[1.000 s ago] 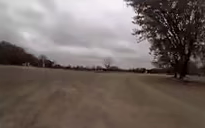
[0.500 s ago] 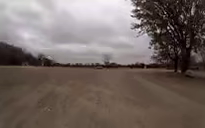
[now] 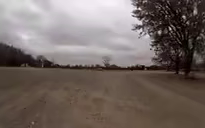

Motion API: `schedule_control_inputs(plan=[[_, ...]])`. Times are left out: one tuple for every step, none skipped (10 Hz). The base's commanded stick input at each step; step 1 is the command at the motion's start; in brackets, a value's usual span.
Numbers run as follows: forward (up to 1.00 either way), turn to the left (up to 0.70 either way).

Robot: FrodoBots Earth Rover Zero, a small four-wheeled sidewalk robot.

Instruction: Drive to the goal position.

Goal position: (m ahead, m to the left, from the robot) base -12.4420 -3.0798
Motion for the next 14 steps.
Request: schedule_control_inputs(plan=[[0.7,0.02],[0.7,0.11],[0.7,0.28],[0.7,0.15],[0.7,-0.01],[0.7,-0.01],[0.7,-0.01],[0.7,-0.01],[0.7,-0.01],[0.7,-0.01],[0.7,-0.01],[0.7,-0.01],[0.6,-0.01],[0.14,0.0]])
